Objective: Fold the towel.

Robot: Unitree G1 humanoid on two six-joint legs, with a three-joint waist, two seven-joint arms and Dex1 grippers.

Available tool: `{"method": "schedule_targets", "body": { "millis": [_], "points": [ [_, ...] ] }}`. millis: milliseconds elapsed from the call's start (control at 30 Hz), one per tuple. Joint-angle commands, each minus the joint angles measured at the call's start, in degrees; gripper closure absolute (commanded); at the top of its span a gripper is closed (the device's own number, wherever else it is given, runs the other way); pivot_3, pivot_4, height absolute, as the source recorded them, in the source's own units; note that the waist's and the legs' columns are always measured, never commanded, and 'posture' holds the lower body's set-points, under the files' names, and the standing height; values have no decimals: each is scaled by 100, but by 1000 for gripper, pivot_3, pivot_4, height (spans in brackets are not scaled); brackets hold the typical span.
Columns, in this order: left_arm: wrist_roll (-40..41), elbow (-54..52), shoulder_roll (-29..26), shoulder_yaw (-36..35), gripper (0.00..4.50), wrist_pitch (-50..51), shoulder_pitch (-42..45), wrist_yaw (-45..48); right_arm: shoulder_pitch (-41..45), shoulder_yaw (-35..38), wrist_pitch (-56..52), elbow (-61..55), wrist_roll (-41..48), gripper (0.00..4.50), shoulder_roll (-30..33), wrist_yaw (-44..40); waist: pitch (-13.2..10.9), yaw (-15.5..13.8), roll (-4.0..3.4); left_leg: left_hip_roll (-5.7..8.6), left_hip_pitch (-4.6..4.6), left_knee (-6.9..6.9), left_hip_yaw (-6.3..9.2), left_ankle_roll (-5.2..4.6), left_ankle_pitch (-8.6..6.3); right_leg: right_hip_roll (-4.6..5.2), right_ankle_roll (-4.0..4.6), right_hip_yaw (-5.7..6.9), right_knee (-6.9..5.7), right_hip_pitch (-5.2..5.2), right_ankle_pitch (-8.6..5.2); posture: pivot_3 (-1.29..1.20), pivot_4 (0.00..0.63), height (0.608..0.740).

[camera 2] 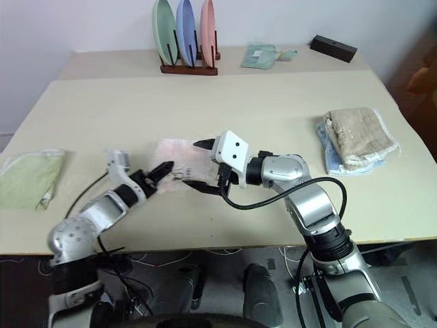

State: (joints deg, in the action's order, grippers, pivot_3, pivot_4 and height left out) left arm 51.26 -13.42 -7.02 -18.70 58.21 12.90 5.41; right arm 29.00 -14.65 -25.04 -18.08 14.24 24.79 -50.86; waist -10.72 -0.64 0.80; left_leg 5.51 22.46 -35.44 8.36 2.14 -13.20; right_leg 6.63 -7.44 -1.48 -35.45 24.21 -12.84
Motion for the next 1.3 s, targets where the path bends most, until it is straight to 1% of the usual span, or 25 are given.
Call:
{"method": "schedule_targets", "body": {
  "millis": [33, 100, 133, 233, 333, 433, 467, 600, 667, 767, 833, 900, 933, 967, 1067, 1100, 1167, 1300],
  "points": [
    [74, -21, 103, 24, 3359, -57, 43, -104, -11, -5, 16, -316, 25, 0, 23, 64, 0, 4, 0, -1, 0, 0, 0, 0, 0, -1, 0, 0, 0, 0, 0, 0, 150, 740],
    [16, -74, 142, -5, 4314, -269, 85, -95, -32, -16, 4, -349, 31, 0, 33, 88, 0, 6, 0, -2, 0, 0, 0, 0, 0, -2, 0, 0, 0, 1, 0, 0, 150, 740],
    [-23, -114, 157, -27, 4451, -407, 107, -79, -39, -19, -1, -360, 36, 0, 37, 98, 0, 6, 0, -2, 0, 0, 0, 0, 0, -2, 0, 0, 0, 1, 0, 0, 150, 740],
    [-177, -269, 157, -354, 4451, -1136, 334, -196, -58, -28, -4, -386, 39, 0, 50, 119, -2, 3, 3, -2, 0, 0, -1, 0, 0, -2, 1, 0, 0, 1, 0, 0, 150, 740],
    [-215, -175, 22, -926, 4451, -1781, 632, -513, -66, -29, 5, -386, 37, 0, 67, 124, -2, 11, 4, -5, 1, 0, -1, 0, 0, -5, 1, 0, 2, 3, 0, 0, 150, 740],
    [-404, -146, -504, -2088, 4451, -2824, 975, -1129, -87, -37, 55, -354, 22, 0, 106, 92, -5, 49, 9, -10, 2, 3, -2, 1, 0, -8, 1, 0, 6, 6, 0, 0, 150, 740],
    [-453, -141, -612, -2299, 4451, -3041, 1003, -1266, -92, -38, 65, -348, 20, 0, 114, 83, -6, 76, 11, -13, 2, 5, -4, 2, 0, -12, 3, -1, 7, 9, 1, 0, 150, 740],
    [-409, 144, -867, -3299, 4451, -3598, 684, -1839, -113, -59, 108, -310, 57, 0, 134, 22, -4, 123, 10, -19, 2, 12, -10, 5, -1, -15, 5, -1, 18, 10, 3, 0, 150, 740],
    [-268, 194, -768, -3469, 4451, -3585, 430, -2033, -116, 51, -43, -333, 291, 0, 63, -3, -3, 121, 12, -17, 2, 12, -12, 5, -1, -13, 5, -2, 20, 9, 3, 0, 150, 740],
    [28, 250, -558, -3477, 4451, -3469, 50, -2042, -86, 231, -296, -384, 642, 0, 30, -49, 6, 52, 34, -17, 1, 5, -7, 3, -2, -14, 5, 0, 18, 3, 4, 0, 150, 740],
    [155, 175, -387, -3409, 3683, -3466, -193, -2041, -89, 285, -337, -371, 728, 0, 87, -85, 10, -9, 62, -18, 2, -3, -6, 3, -2, -16, 9, 1, 17, 0, 6, 0, 150, 740],
    [282, 85, -211, -3428, 2864, -3609, -307, -2141, -100, 345, -389, -340, 821, 0, 122, -95, 12, -20, 66, -19, 2, -10, -5, 3, -3, -17, 11, 4, 19, -9, 7, 0, 150, 740],
    [341, 46, -148, -3440, 2276, -3659, -356, -2200, -109, 377, -421, -326, 869, 0, 131, -88, 12, -20, 67, -18, 2, -13, -5, 1, -4, -17, 11, 4, 20, -11, 7, 0, 150, 740],
    [360, -3, -92, -3441, 1831, -3720, -414, -2256, -120, 418, -465, -309, 924, 0, 135, -77, 12, -18, 67, -18, 2, -15, -5, 1, -4, -17, 11, 4, 20, -12, 7, 0, 150, 740],
    [307, -215, -17, -3471, 191, -3969, -562, -2426, -149, 573, -577, -205, 1084, 0, 144, -58, 13, -2, 68, -20, 1, -15, -5, 1, -5, -18, 11, 4, 20, -12, 7, 0, 150, 740],
    [352, -276, -46, -3571, 40, -4110, -582, -2468, -156, 627, -633, -170, 1150, 0, 122, -30, 13, 5, 68, -21, 1, -14, -6, 1, -5, -18, 11, 4, 20, -11, 7, 0, 150, 740],
    [459, -356, -147, -3796, 40, -4380, -630, -2555, -162, 741, -767, -106, 1301, 0, 54, 36, 13, 9, 69, -24, 1, -12, -8, 1, -5, -21, 12, 3, 19, -7, 7, 0, 150, 740],
    [499, -531, -761, -4198, 40, -4542, -1034, -2538, -170, 867, -795, 94, 1380, 0, 80, 56, 13, 18, 69, -27, 1, -12, -10, 2, -7, -23, 13, 2, 20, -5, 7, 0, 150, 740]
  ]
}}
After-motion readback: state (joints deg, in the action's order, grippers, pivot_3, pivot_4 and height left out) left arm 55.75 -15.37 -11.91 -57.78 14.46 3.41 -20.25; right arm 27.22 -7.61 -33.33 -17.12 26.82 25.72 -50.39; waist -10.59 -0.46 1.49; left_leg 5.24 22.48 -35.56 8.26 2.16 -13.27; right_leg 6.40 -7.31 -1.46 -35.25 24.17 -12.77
